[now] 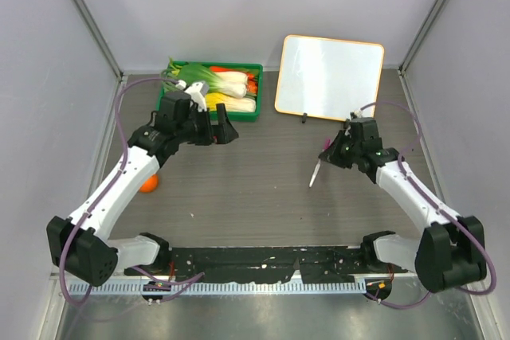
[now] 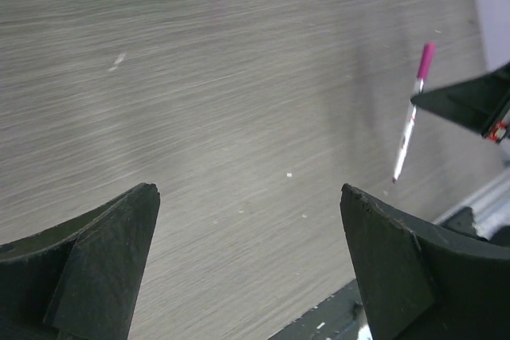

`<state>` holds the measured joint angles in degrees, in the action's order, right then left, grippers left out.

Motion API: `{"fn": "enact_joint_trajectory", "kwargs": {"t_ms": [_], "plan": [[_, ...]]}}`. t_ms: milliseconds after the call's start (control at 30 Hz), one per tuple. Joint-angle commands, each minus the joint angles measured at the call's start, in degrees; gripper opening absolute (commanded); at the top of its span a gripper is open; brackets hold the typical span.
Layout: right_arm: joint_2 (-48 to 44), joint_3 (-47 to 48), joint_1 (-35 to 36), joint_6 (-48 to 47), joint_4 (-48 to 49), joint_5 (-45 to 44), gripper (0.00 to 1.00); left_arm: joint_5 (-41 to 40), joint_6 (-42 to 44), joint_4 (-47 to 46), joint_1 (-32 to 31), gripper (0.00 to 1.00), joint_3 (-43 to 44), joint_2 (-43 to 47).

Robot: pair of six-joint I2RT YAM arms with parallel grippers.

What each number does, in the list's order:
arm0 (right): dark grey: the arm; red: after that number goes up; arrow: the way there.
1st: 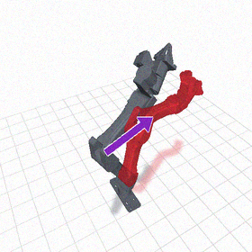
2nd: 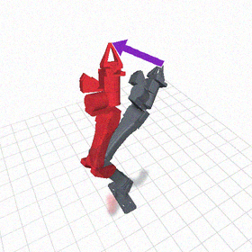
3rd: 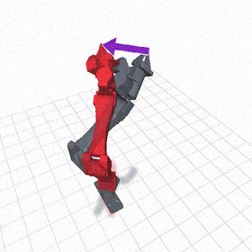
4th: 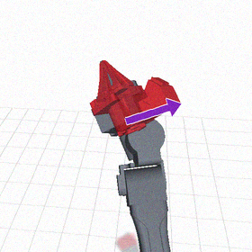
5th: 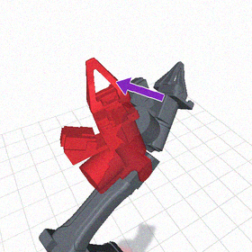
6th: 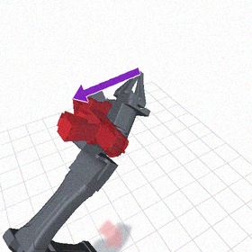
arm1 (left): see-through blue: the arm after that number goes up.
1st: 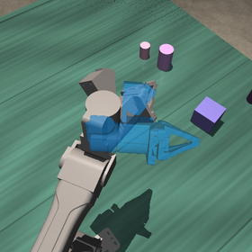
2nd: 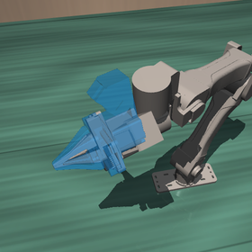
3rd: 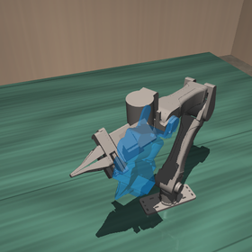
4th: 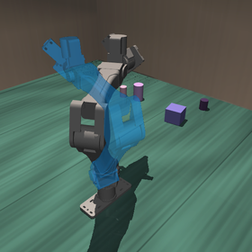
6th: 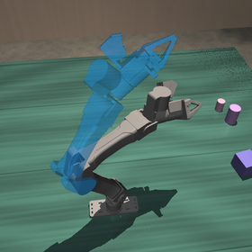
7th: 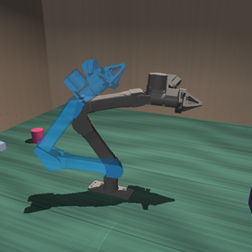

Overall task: Write a sentence on the whiteboard
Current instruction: Pick up the whiteboard marker without the cap from the center of the board, then pass from the right arm to the left

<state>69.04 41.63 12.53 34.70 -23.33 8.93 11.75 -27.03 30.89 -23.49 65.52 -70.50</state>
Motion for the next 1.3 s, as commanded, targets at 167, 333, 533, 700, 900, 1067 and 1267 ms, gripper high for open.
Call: {"fn": "enact_joint_trajectory", "kwargs": {"t_ms": [167,333,533,700,900,1067,1267], "plan": [[-9.53,7.06,1.00,6.69,17.17,10.49,0.01,19.70,-8.11,-18.04,-8.58,1.00,4.97,-7.80],[-9.27,7.50,1.09,9.16,19.47,13.22,0.01,24.28,-11.82,-26.67,-13.77,0.98,7.78,-14.92],[-9.80,7.94,1.00,11.09,20.34,12.69,0.01,26.75,-15.16,-32.28,-16.59,0.81,8.93,-22.22],[-9.80,8.21,1.09,12.59,21.22,13.04,0.01,27.80,-16.04,-33.97,-17.65,0.63,8.49,-24.33],[-10.15,8.03,1.09,12.85,21.13,12.17,0.01,29.38,-19.55,-40.03,-17.91,0.40,5.94,-24.95],[-10.67,7.59,1.09,14.08,21.57,11.55,0.01,30.18,-19.47,-39.51,-18.35,0.39,6.38,-26.62],[-11.12,7.59,1.09,14.87,22.10,10.58,0.01,28.51,-17.10,-36.61,-18.35,0.37,6.20,-26.09]]}}
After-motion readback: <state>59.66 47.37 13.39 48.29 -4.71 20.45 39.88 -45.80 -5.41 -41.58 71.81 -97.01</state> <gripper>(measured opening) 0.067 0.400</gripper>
